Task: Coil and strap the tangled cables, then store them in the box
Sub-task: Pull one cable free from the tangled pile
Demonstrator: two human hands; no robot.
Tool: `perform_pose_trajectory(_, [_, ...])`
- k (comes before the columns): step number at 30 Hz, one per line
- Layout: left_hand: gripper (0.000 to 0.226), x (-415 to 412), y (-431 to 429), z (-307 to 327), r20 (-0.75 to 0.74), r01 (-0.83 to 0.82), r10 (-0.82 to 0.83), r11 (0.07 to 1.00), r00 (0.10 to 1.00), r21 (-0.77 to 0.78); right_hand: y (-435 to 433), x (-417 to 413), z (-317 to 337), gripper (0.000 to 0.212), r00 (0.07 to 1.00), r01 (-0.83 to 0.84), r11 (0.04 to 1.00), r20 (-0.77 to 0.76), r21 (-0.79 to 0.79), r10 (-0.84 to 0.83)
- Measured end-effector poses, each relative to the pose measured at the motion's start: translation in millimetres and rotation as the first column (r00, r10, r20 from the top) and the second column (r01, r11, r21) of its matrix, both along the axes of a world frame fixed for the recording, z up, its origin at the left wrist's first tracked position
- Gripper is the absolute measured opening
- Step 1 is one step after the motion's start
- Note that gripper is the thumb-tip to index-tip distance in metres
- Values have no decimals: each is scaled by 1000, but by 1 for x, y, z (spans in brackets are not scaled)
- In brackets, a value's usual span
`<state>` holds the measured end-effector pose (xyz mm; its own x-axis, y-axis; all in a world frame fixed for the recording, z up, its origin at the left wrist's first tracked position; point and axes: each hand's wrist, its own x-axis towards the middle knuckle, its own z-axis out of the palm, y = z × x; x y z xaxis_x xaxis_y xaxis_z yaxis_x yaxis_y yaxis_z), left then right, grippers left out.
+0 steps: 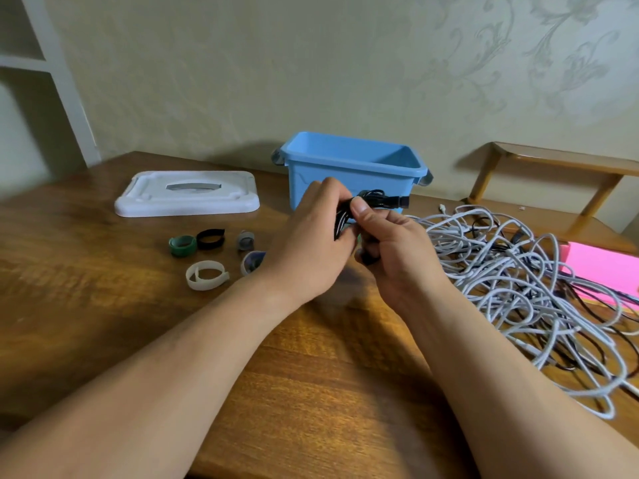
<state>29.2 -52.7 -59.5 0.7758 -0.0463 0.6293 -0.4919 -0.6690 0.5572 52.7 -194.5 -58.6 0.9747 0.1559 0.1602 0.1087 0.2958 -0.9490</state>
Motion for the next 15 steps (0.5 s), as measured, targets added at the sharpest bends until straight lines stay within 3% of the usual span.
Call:
perform_pose_trajectory(4, [17,0,5,0,106,-79,66,990,992,116,1,-2,0,39,999,26,999,-24,-41,-27])
perform_pose_trajectory(7, [14,2,7,-2,117,-111,98,988,988,109,0,-2,0,35,1000,16,999,-13,-38,-16])
perform_pose_trajectory(11, [18,8,7,-2,48,-158,158,987,986,-6,2,-4,3,26,1000,10,999,3,-38,-10])
perform_pose_trajectory(15, [29,9,5,-2,-83,-54,48,996,995,-75,2,-2,2,17,997,65,995,41,-74,-62])
